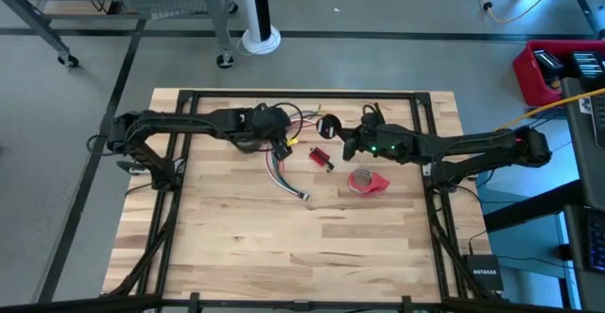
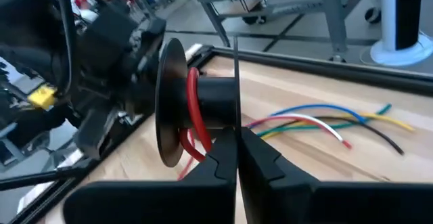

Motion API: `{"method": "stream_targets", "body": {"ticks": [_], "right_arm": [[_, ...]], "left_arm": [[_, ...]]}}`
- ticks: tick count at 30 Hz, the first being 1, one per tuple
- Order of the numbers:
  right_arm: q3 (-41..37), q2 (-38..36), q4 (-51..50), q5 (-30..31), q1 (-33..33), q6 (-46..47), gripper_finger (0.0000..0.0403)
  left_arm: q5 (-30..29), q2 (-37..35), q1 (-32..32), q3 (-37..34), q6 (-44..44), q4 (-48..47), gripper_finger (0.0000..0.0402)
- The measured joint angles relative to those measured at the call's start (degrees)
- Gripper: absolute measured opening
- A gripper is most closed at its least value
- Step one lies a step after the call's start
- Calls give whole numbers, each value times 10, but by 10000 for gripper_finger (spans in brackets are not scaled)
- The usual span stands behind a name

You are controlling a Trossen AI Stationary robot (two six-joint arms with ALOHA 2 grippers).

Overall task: Coil cords
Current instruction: Coil the red wire onto the spool

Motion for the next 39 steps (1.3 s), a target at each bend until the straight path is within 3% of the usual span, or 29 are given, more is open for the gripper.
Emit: {"method": "stream_targets", "body": {"ticks": [5, 16, 25, 39], "right_arm": [[0, 0, 47, 4, 0, -5, 1], [0, 0, 133, 84, 0, -37, 2], [-1, 0, 159, 115, 0, -51, 2], [0, 0, 171, 136, 0, -67, 1]], "left_arm": [[-1, 1, -23, 0, -30, 14, 0], [8, 37, -72, -1, -48, 139, 0], [13, 90, -91, -1, -74, 170, 0], [14, 96, -102, -1, -94, 181, 0]]}}
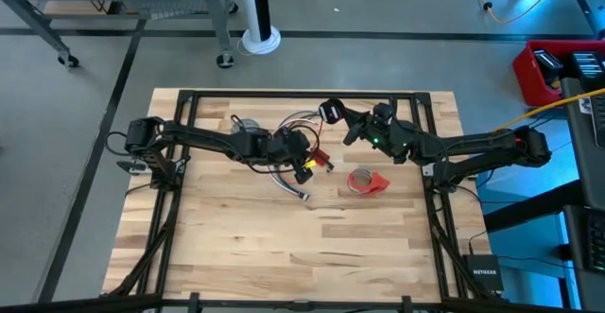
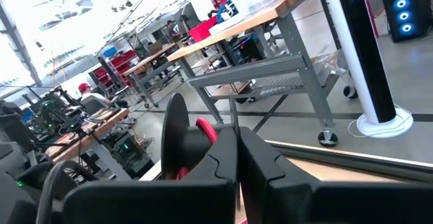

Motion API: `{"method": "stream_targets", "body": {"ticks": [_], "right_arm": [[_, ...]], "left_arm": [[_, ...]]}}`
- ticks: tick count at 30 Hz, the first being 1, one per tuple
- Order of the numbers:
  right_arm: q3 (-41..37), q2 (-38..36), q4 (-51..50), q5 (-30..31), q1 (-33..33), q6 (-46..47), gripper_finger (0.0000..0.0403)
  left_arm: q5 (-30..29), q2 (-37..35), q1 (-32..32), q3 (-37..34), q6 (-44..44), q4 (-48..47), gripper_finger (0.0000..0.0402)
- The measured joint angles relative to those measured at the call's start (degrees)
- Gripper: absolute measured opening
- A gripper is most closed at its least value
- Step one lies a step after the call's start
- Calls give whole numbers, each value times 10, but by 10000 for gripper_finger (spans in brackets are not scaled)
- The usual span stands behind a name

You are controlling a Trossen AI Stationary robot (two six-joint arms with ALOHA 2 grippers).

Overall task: Coil cords
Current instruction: Coil the red wire onto the spool

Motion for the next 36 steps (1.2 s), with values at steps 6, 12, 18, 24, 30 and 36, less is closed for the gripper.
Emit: {"method": "stream_targets", "body": {"ticks": [6, 12, 18, 24, 30, 36], "right_arm": [[0, 0, 24, 1, 0, -17, 1], [1, 0, 43, 3, -1, -30, 1], [1, 0, 38, 3, -1, -29, 1], [2, -1, 43, 3, -1, -28, 1], [2, -1, 40, 2, -1, -28, 1], [2, -10, 3, -1, 0, -28, 1]], "left_arm": [[0, 0, -2, 0, 0, 1, 0], [0, 0, -2, 0, 0, 0, 0], [1, 1, 0, 0, 0, -2, 18], [7, 1, -1, -1, 35, -5, 42], [9, 1, 3, -1, 48, -16, 83], [-13, 1, 19, -1, 15, -111, 99]]}}
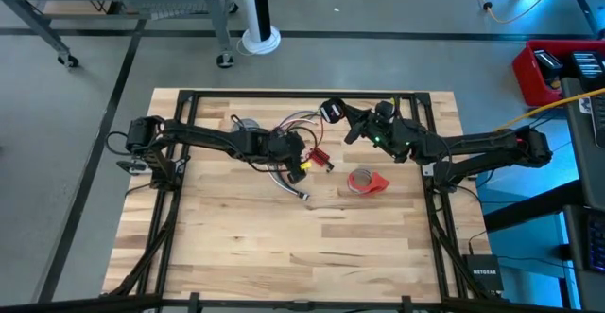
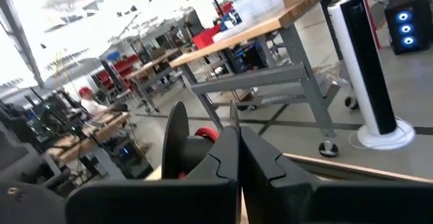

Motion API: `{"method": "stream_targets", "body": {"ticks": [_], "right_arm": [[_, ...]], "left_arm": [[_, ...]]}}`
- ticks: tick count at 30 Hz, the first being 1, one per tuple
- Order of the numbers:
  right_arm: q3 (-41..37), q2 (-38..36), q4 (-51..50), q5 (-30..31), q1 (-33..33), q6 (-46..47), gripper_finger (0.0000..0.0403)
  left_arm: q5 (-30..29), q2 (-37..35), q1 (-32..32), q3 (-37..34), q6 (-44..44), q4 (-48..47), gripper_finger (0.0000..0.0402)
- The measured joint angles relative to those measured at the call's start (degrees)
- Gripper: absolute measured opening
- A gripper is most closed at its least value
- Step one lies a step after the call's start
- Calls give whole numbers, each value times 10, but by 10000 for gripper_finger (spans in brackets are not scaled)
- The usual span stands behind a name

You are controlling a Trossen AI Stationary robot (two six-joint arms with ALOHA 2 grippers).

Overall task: Coil cords
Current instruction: Coil the red wire onto the spool

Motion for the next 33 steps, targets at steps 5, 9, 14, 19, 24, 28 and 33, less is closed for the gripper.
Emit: {"method": "stream_targets", "body": {"ticks": [5, 9, 14, 19, 24, 28, 33], "right_arm": [[0, -28, -68, -27, 0, 22, 1], [0, -53, -132, -101, 0, 56, 1], [-1, -76, -233, -178, 0, 119, 1], [-1, -94, -282, -223, 1, 147, 1], [-2, -104, -301, -242, 1, 153, 1], [-2, -104, -311, -266, 1, 153, 1], [-2, -102, -311, -297, 1, 165, 1]], "left_arm": [[-27, -1, 1, 0, -2, -106, 78], [-28, -2, 1, 0, 26, -130, 63], [-70, -7, 15, 0, 46, -183, 52], [-147, -44, 41, -5, 18, -266, 42], [-178, -149, 63, -81, -29, -264, 32], [-180, -266, 66, -172, -98, -220, 27], [-164, -401, 44, -298, -147, -39, 28]]}}
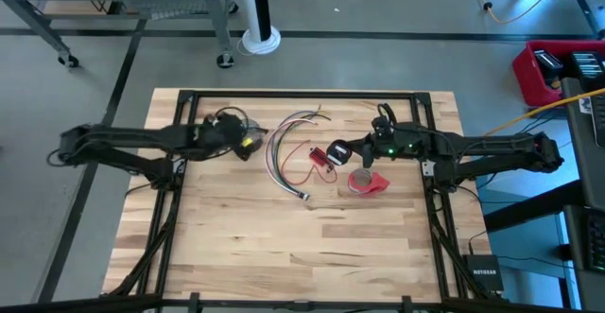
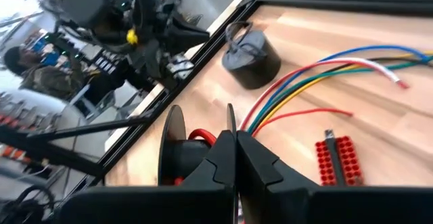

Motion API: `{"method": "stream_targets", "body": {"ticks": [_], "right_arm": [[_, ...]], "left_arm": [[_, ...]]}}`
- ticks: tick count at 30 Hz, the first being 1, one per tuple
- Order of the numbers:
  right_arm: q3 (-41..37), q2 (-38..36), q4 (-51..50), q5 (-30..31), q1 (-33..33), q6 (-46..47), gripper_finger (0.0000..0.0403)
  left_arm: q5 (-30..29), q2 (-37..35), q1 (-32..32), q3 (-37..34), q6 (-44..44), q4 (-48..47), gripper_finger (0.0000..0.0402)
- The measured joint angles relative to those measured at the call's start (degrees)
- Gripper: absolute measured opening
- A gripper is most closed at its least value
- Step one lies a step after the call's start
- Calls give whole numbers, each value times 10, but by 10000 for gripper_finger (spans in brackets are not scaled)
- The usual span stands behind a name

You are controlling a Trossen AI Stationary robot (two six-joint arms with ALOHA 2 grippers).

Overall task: Coil cords
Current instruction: Coil the red wire onto the spool

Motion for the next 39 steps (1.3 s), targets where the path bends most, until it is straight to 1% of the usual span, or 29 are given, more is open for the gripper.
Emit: {"method": "stream_targets", "body": {"ticks": [3, 5, 8, 10, 12, 16, 18, 22, 25, 28, 30, 33, 35, 37, 39], "right_arm": [[0, 0, 1, -18, 0, 5, 1], [0, 0, 4, -28, 0, 15, 1], [0, 0, 25, -41, 0, 19, 1], [0, 0, 54, -49, 0, 19, 1], [0, 0, 87, -49, 0, 19, 1], [0, 0, 166, -49, 0, -1, 1], [0, 0, 195, -49, 0, -4, 1], [0, 0, 212, -59, 0, 2, 1], [0, 0, 214, -70, 0, 26, 1], [0, 1, 230, -68, 0, 31, 1], [0, 1, 250, -42, 0, 30, 1], [0, 2, 278, 30, 0, 17, 1], [0, 9, 299, 63, 0, 0, 1], [0, 23, 323, 77, -1, -12, 1], [0, 40, 343, 78, -1, -17, 1]], "left_arm": [[38, -52, -12, -72, -24, 154, 30], [71, -69, -20, -115, -34, 265, 30], [112, -70, -33, -164, -36, 412, 30], [132, -63, -41, -183, -31, 477, 30], [145, -54, -50, -193, -18, 509, 30], [149, -28, -67, -194, 5, 521, 31], [150, -9, -72, -194, 16, 545, 31], [151, 31, -75, -195, 35, 635, 31], [165, 60, -75, -195, 54, 711, 31], [167, 90, -75, -194, 86, 771, 31], [167, 111, -75, -194, 117, 788, 31], [167, 145, -75, -194, 151, 805, 31], [167, 168, -75, -193, 161, 819, 31], [167, 195, -75, -186, 172, 834, 31], [166, 220, -75, -172, 194, 844, 31]]}}
